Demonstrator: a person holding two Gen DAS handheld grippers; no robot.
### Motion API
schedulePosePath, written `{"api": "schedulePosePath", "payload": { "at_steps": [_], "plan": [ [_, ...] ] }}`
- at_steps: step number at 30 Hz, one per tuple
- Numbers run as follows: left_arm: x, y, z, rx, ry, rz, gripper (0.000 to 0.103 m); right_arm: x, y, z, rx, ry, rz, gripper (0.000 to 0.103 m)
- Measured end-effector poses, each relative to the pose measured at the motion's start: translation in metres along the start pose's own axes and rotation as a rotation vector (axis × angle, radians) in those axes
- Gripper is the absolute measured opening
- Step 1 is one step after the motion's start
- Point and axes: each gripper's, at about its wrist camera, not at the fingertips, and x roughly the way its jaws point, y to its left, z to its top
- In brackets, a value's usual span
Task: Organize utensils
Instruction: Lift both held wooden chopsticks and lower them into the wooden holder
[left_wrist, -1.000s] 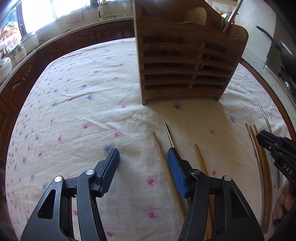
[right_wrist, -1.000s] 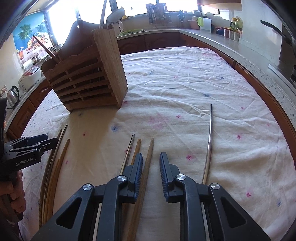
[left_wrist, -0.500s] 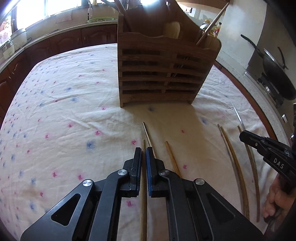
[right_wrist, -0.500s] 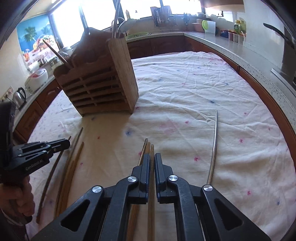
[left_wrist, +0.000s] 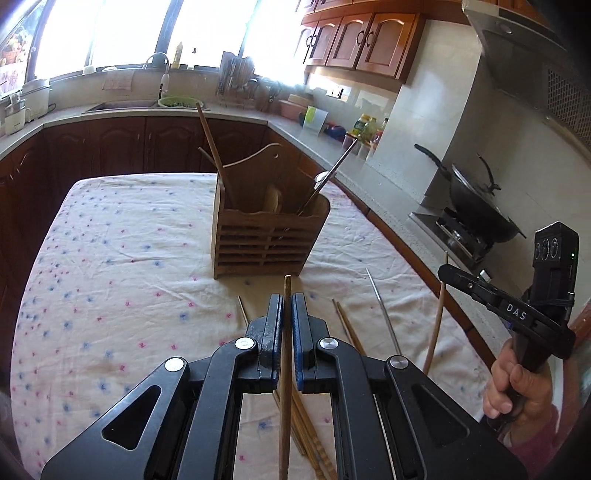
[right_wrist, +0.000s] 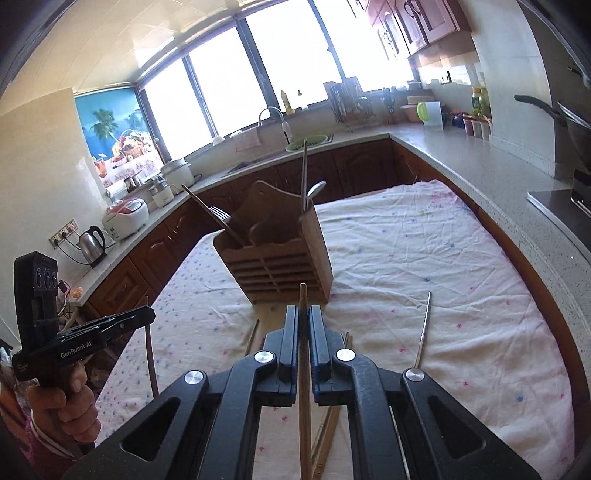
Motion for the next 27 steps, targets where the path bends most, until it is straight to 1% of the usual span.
{"api": "schedulePosePath", "payload": {
  "at_steps": [5, 9, 14, 21, 27],
  "plan": [
    [-0.027, -0.002, 0.004, -0.001, -0.053, -0.019, 0.004, -0.02, 0.013, 0.012, -0.022, -0.057, 0.028, 0.005],
    [-0.039, -0.004, 0.009, 0.003, -0.094, -0.019, 0.004, -0.025, 0.019, 0.019, -0.035, -0.085, 0.03, 0.005],
    [-0.039, -0.004, 0.016, 0.012, -0.116, -0.005, 0.004, -0.021, 0.018, 0.025, -0.033, -0.1, 0.028, 0.005],
    [-0.037, -0.001, 0.024, 0.011, -0.141, 0.012, 0.004, -0.013, 0.014, 0.031, -0.025, -0.098, 0.03, 0.005],
    [-0.038, 0.004, 0.044, 0.008, -0.182, 0.023, 0.004, -0.011, 0.012, 0.042, -0.017, -0.118, 0.031, 0.005]
  ]
}}
